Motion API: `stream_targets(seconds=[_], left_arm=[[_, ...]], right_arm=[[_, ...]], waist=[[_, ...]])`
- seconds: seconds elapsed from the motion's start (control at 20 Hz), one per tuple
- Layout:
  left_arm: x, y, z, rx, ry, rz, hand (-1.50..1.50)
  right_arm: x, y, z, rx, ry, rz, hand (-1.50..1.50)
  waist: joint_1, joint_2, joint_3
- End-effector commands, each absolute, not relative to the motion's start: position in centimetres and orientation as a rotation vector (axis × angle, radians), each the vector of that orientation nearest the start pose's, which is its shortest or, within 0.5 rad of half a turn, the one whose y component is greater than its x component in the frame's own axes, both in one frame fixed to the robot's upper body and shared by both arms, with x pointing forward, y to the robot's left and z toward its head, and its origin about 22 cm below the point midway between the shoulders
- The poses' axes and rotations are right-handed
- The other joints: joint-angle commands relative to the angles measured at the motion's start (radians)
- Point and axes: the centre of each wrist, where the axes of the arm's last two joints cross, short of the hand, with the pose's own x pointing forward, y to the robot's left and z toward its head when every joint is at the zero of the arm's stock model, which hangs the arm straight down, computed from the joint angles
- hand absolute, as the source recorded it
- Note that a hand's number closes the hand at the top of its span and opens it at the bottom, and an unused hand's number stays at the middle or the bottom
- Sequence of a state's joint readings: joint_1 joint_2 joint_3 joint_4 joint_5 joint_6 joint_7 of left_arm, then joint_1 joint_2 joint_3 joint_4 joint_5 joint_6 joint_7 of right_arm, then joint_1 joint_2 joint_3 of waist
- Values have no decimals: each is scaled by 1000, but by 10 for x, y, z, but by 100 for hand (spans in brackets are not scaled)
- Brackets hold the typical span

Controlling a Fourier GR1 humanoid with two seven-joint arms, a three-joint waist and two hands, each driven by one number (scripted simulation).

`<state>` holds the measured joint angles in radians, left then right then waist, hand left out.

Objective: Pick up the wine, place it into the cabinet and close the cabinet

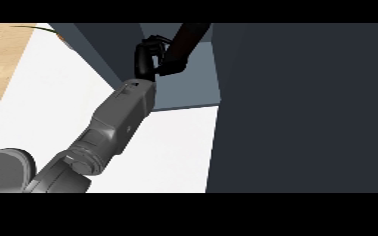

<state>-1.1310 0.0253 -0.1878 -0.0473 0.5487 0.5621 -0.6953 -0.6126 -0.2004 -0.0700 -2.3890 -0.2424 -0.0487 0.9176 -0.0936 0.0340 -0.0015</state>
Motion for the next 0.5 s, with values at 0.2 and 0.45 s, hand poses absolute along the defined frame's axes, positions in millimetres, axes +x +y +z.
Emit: stream_targets(seconds=[0.2,0.45], left_arm=[[412,118,-10,187,-1668,186,150],[394,131,-38,120,-1625,283,150]], right_arm=[[173,-203,289,283,-2012,334,-150],[177,-198,286,323,-2008,332,-150]], waist=[[-4,2,-2],[-34,8,-3]])
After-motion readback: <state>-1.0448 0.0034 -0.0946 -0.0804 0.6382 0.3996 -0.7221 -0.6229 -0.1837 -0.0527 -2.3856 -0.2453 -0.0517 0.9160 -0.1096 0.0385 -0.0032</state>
